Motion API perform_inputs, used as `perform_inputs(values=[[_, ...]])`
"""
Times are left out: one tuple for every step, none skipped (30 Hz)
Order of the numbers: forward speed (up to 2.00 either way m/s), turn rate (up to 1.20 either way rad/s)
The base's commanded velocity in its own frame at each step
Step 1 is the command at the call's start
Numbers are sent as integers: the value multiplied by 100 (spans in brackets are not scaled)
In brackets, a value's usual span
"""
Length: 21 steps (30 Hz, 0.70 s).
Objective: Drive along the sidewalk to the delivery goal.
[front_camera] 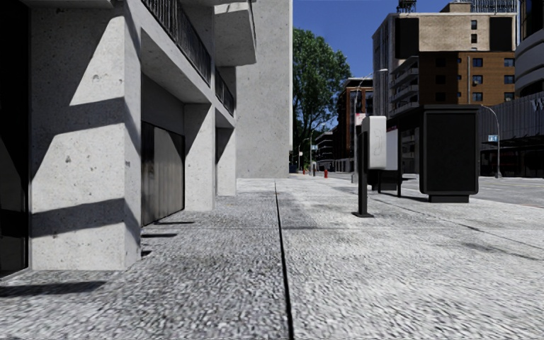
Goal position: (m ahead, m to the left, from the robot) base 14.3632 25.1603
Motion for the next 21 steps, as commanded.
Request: perform_inputs(values=[[200,0],[200,0],[200,0],[200,0],[200,0],[200,0],[200,0],[200,0],[200,0],[200,0],[200,0],[200,0],[200,0],[200,0],[200,0],[200,0],[200,0],[200,0],[200,0],[200,0],[200,0]])
